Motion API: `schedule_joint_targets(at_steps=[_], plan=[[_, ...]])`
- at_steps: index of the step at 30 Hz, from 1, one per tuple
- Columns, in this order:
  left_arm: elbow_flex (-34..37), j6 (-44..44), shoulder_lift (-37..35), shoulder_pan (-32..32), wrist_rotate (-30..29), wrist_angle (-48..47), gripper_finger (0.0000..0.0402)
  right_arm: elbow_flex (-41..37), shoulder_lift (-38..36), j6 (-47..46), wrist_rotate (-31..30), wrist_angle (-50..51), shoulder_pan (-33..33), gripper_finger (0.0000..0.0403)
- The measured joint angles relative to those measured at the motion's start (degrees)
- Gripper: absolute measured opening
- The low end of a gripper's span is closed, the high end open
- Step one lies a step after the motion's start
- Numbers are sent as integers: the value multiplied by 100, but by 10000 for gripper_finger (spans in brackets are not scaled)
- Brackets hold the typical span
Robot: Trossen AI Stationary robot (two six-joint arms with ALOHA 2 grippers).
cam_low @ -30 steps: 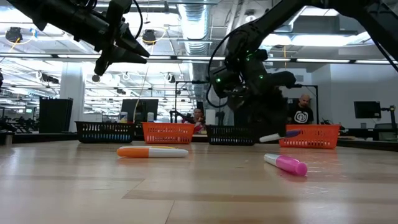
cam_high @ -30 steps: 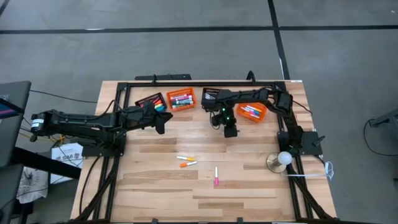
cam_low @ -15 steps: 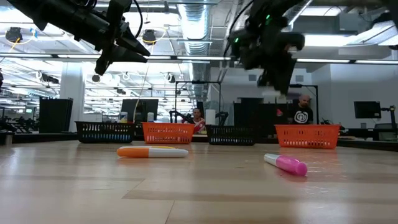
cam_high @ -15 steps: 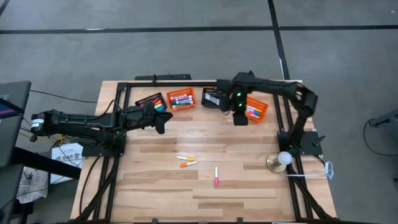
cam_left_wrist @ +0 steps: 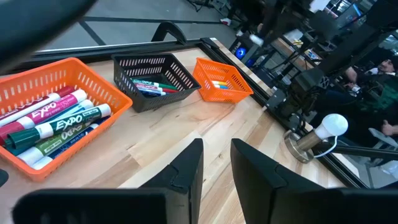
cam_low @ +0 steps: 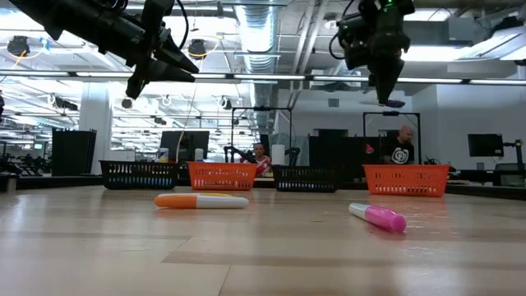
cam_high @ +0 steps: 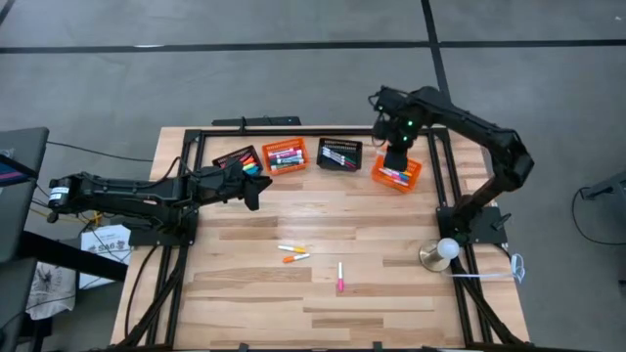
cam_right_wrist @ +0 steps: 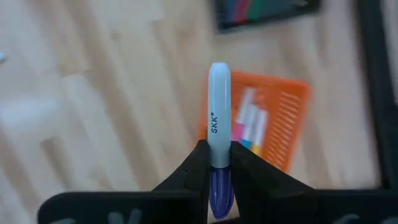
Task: Pick & Place Markers
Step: Put the purple small highlighter pen into the left orange bin
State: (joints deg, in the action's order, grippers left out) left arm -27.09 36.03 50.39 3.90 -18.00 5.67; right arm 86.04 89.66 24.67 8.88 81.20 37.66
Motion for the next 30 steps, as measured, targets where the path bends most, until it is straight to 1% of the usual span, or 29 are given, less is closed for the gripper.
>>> schedule_joint_targets(at_steps=[6,10,14,21,26,30], plan=[[0,0,0,0,0,29,81,0,36,-455,-544,-96,486,47],[0,0,0,0,0,40,81,-132,54,-613,-605,-261,631,47],[0,0,0,-4,2,42,81,-624,60,-714,-593,-393,616,44],[0,-20,0,-9,2,43,81,-1568,59,-1130,-587,-1273,415,50],[0,-22,0,-7,2,42,81,-2079,59,-1283,-606,-1684,217,48],[0,-22,0,-7,1,43,81,-2373,59,-1435,-905,-2015,169,48]])
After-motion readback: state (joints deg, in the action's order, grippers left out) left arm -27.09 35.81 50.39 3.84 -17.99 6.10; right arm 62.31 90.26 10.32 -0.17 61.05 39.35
